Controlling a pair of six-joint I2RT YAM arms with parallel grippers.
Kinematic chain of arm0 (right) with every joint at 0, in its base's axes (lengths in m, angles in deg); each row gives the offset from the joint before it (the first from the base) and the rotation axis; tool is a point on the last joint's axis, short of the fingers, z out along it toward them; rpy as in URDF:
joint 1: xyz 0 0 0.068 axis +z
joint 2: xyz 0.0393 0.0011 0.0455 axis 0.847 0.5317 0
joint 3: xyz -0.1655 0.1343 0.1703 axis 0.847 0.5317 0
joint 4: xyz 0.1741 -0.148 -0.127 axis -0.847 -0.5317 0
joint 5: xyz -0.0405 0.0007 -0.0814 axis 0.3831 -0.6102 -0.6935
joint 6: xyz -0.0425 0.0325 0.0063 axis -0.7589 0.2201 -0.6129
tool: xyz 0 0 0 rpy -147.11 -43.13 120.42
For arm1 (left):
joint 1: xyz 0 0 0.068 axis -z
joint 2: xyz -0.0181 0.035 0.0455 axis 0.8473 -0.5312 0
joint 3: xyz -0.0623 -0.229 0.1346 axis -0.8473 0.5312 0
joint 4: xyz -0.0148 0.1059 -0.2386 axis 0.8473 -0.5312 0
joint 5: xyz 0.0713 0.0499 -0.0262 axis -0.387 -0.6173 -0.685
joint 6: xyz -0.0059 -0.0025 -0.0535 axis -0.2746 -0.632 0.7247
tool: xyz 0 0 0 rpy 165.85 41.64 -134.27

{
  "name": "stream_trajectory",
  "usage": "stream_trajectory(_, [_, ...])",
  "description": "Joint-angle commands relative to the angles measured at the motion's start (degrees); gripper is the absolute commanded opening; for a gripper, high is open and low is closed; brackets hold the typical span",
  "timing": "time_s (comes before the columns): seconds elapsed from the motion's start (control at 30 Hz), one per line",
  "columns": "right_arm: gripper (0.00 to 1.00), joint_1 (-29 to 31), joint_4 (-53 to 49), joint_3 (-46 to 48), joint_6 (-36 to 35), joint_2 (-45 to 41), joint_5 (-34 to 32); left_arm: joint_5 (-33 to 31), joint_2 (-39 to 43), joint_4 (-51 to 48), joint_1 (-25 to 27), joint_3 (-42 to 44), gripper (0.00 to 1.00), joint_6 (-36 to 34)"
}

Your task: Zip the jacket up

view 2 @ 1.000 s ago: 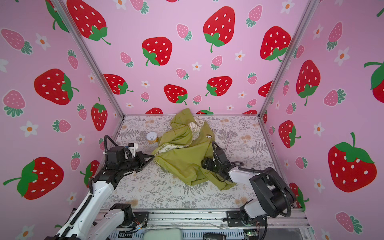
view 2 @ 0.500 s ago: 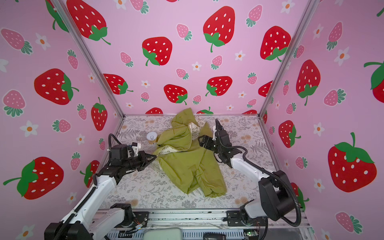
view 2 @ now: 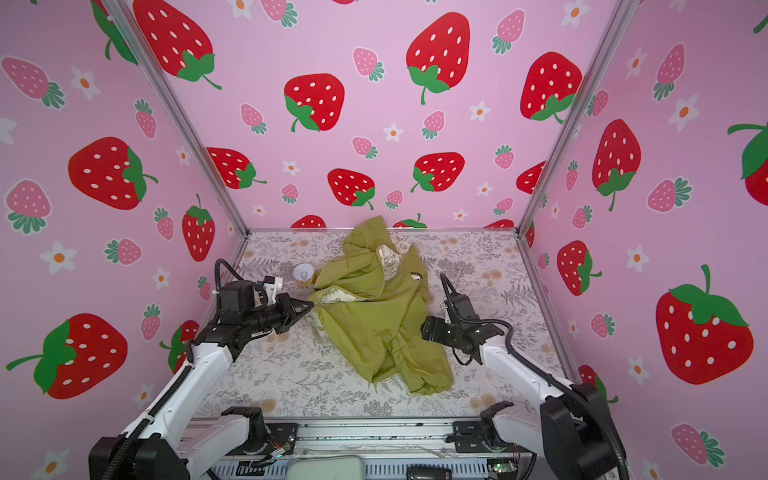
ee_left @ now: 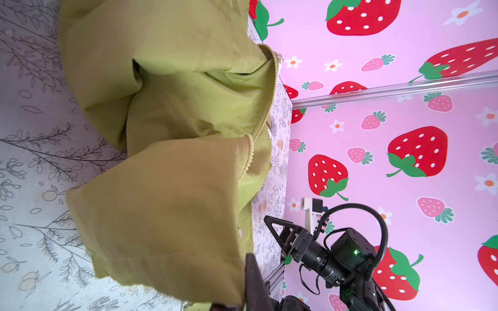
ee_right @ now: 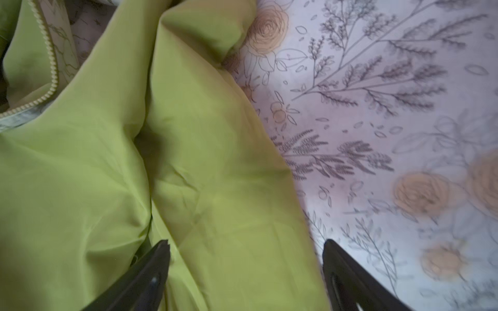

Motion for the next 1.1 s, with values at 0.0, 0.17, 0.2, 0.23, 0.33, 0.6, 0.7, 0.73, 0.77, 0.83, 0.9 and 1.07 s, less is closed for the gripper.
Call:
stream_trajectory(0.0, [0.91, 0.1, -7.9, 2.1, -2.6, -3.0, 0.6, 1.5, -0.4, 2.6, -0.3, -3.8, 0.0, -0.4])
stream_trajectory(0.17, [0.83, 3.0, -0.4, 8.4, 1.0, -1.4, 7.6, 3.3, -1.9, 3.6, -0.2, -8.1, 0.0, 0.8])
stream_trajectory(0.2, [0.82, 4.1, 2.2, 9.3, 2.5, -0.8, 8.5, 3.8, -2.3, 3.7, -0.2, -9.2, 0.0, 1.1])
stream_trajectory(0.23, [0.81, 5.7, 5.8, 10.2, 4.6, 0.2, 9.5, 4.3, -2.5, 3.6, -0.1, -10.2, 0.0, 1.3])
stream_trajectory(0.33, [0.79, 10.0, 14.9, 10.6, 9.8, 3.4, 10.0, 5.6, -2.8, 3.4, 0.2, -13.7, 0.0, 2.2])
stream_trajectory(0.6, [0.7, 21.6, 42.3, -2.9, 21.2, 28.1, 12.7, 6.8, -3.6, 2.7, 4.2, -22.0, 0.0, 4.7])
stream_trajectory(0.7, [0.63, 25.1, 52.2, -11.8, 25.7, 38.1, 12.5, 6.4, -3.1, 2.6, 5.6, -23.9, 0.0, 5.8])
stream_trajectory(0.73, [0.62, 25.9, 54.9, -15.2, 28.0, 41.0, 11.5, 6.2, -2.7, 2.7, 6.0, -24.1, 0.0, 6.2])
stream_trajectory(0.77, [0.62, 26.6, 58.4, -17.6, 30.0, 43.5, 10.4, 5.9, -2.2, 2.7, 6.4, -24.2, 0.0, 6.6])
stream_trajectory(0.83, [0.62, 28.2, 67.1, -20.3, 35.3, 46.9, 6.5, 5.1, -1.0, 2.7, 6.9, -23.6, 0.0, 7.1])
stream_trajectory(0.9, [0.62, 29.4, 73.7, -21.9, 38.1, 49.1, 2.9, 4.4, 0.4, 2.7, 7.0, -22.5, 0.0, 7.5])
stream_trajectory(1.07, [0.62, 29.8, 77.0, -17.3, 37.5, 46.3, -1.9, 3.8, 2.9, 3.2, 7.0, -17.3, 0.0, 8.2])
